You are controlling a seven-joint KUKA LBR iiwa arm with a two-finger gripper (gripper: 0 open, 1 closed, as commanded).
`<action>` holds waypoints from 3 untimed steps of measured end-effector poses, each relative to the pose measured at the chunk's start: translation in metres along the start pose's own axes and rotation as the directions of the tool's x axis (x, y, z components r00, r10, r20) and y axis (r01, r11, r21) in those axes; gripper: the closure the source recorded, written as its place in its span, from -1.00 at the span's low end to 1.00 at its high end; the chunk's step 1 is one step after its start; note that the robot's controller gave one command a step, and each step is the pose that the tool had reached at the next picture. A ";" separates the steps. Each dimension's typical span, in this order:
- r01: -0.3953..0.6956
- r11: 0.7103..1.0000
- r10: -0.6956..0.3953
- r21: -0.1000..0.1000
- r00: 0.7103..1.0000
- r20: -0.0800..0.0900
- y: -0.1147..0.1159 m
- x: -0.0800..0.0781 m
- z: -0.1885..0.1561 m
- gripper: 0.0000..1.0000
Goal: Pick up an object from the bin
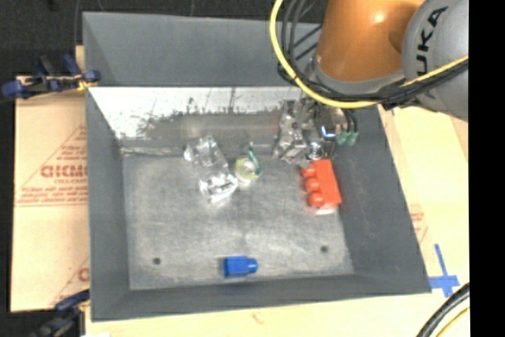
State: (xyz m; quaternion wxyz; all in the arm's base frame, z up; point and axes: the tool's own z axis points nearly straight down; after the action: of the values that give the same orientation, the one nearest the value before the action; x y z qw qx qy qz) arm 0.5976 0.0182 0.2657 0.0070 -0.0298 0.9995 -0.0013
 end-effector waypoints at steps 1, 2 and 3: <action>0.182 0.983 -0.182 -0.005 0.983 -0.016 0.009 0.009 0.124 1.00; 0.181 0.983 -0.181 -0.004 0.983 -0.009 0.009 0.007 0.120 -1.00; 0.201 0.980 -0.201 -0.003 0.980 -0.004 0.028 -0.041 0.183 -1.00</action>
Offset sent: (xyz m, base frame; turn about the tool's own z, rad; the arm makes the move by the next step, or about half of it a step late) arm -0.0073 0.0095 -0.1206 -0.1839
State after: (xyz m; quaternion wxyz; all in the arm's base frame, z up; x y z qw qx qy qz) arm 0.6397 0.0478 0.0832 0.0046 -0.1307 0.9914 -0.0007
